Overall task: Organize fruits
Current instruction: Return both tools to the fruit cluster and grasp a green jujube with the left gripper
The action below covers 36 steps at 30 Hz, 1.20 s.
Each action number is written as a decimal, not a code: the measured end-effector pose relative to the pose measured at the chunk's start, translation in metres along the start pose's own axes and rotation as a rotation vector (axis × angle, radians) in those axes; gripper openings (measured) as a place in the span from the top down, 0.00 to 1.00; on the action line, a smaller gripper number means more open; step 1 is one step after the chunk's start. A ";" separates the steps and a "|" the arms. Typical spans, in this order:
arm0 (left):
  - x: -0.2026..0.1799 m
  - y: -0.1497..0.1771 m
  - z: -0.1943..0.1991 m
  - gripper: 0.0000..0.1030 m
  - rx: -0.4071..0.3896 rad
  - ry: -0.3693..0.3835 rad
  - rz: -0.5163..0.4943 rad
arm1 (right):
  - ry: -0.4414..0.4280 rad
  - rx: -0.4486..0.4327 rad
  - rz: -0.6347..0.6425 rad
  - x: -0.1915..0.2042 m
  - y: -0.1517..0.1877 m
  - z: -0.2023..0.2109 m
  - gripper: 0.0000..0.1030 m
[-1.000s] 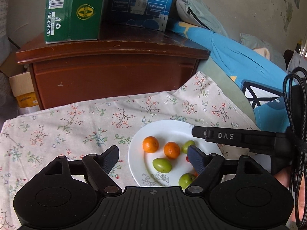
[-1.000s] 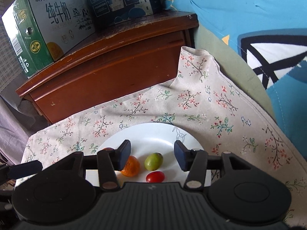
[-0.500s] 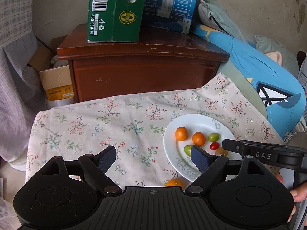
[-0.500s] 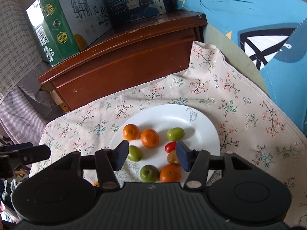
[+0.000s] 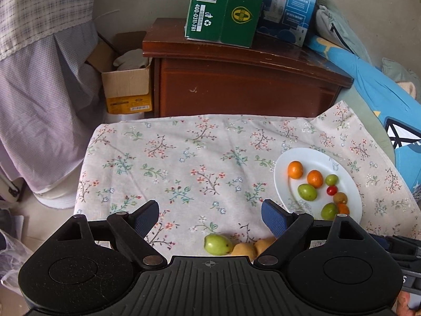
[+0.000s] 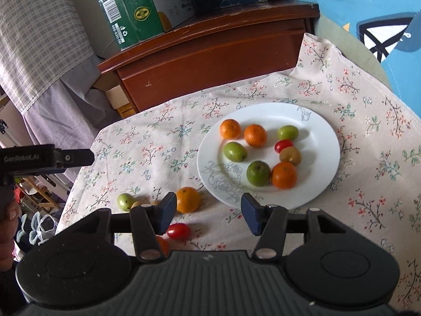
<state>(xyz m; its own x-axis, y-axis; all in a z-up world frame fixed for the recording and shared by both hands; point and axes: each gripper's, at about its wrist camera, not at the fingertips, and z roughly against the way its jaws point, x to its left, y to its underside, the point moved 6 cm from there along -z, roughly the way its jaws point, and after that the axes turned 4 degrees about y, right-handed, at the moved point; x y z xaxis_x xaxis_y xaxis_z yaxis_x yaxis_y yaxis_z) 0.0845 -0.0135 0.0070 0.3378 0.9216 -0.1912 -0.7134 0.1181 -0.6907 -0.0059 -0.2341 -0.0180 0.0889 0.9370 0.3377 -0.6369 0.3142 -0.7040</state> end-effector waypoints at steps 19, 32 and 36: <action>0.014 0.035 -0.045 0.18 0.112 -0.027 0.102 | -0.085 0.108 0.155 0.052 0.051 -0.025 0.53; 0.013 0.044 -0.067 0.18 0.125 -0.051 0.145 | -0.078 0.111 0.166 0.056 0.056 -0.037 0.56; 0.010 0.046 -0.071 0.20 0.119 -0.051 0.139 | -0.067 0.098 0.192 0.058 0.057 -0.039 0.64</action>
<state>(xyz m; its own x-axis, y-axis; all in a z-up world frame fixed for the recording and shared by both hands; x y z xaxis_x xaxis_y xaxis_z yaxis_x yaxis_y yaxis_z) 0.0982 -0.0251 -0.0761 0.2014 0.9493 -0.2415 -0.8197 0.0283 -0.5721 -0.0073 -0.1554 -0.0632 -0.0905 0.9649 0.2464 -0.7089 0.1114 -0.6964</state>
